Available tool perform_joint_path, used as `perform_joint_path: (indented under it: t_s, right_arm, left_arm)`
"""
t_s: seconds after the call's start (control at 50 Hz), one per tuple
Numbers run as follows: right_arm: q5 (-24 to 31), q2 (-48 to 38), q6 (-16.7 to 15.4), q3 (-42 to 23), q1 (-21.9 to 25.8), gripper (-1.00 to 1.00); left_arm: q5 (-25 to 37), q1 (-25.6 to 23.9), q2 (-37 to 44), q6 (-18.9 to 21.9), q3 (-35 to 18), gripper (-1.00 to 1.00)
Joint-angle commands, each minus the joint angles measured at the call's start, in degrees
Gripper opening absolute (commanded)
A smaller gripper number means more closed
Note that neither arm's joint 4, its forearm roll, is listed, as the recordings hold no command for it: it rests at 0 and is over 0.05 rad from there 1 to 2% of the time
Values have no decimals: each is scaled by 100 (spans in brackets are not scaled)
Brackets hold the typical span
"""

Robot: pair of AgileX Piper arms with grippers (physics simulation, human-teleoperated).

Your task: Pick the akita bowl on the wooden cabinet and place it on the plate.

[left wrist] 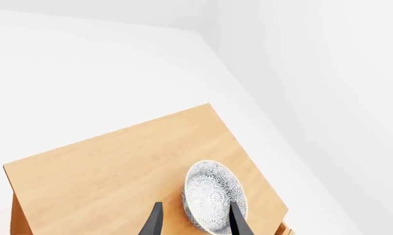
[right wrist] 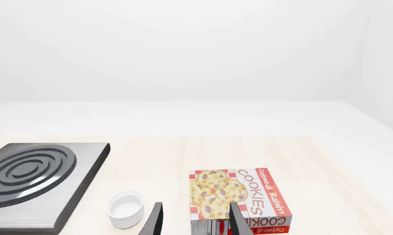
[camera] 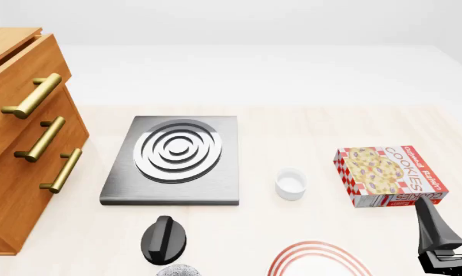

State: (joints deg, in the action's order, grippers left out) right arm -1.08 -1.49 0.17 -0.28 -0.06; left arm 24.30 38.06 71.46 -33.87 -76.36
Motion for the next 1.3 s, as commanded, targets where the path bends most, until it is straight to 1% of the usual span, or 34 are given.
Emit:
perform_joint_path:
  t_s: [0.02, 0.3, 0.88, 1.3]
  right_arm:
    - [1, 2, -1, 0, -1, 100]
    - [1, 1, 0, 0, 0, 100]
    - [0, 1, -2, 0, 0, 100]
    - [-1, -1, 2, 0, -1, 100]
  left_arm:
    - [-148, -27, 79, 0, 127, 100]
    - [-282, -78, 219, 34, 191, 100]
    - [-422, -287, 450, 169, 135, 100]
    - [-531, -270, 638, 170, 174, 100]
